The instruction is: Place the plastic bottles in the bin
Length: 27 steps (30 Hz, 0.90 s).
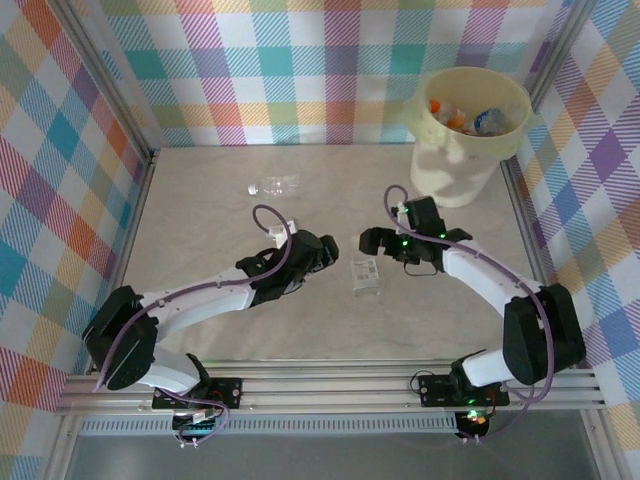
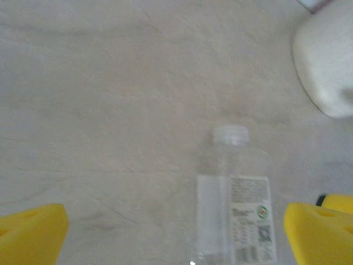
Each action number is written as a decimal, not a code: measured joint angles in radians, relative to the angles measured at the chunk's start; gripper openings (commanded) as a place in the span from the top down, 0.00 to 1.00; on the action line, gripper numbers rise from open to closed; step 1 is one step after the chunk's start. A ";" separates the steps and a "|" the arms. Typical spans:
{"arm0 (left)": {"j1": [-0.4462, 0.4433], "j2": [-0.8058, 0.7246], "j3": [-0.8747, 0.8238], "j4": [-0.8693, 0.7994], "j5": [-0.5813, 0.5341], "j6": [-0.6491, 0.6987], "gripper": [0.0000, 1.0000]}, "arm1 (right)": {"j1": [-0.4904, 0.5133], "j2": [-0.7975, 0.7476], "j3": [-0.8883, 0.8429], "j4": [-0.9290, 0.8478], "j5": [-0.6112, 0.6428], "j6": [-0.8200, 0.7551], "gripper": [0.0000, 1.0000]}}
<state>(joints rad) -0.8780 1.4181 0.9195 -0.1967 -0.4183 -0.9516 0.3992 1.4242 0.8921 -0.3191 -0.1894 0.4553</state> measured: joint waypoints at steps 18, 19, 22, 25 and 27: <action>0.018 0.010 -0.034 -0.141 -0.090 -0.074 0.00 | 0.228 0.231 0.169 -0.179 0.279 -0.004 0.00; 0.018 0.019 -0.034 -0.140 -0.086 -0.074 0.00 | 0.236 0.247 0.182 -0.190 0.289 -0.005 0.00; 0.018 0.052 -0.034 -0.140 -0.068 -0.077 0.00 | 0.259 0.285 0.214 -0.224 0.332 -0.008 0.00; 0.018 0.082 -0.030 -0.138 -0.051 -0.077 0.00 | 0.278 0.322 0.239 -0.260 0.374 -0.004 0.00; 0.018 0.096 -0.025 -0.137 -0.041 -0.077 0.00 | 0.286 0.341 0.251 -0.281 0.399 0.002 0.00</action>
<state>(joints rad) -0.8604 1.5139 0.8944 -0.3340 -0.4595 -1.0286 0.6857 1.7649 1.1427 -0.6003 0.2096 0.4576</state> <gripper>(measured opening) 0.998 0.996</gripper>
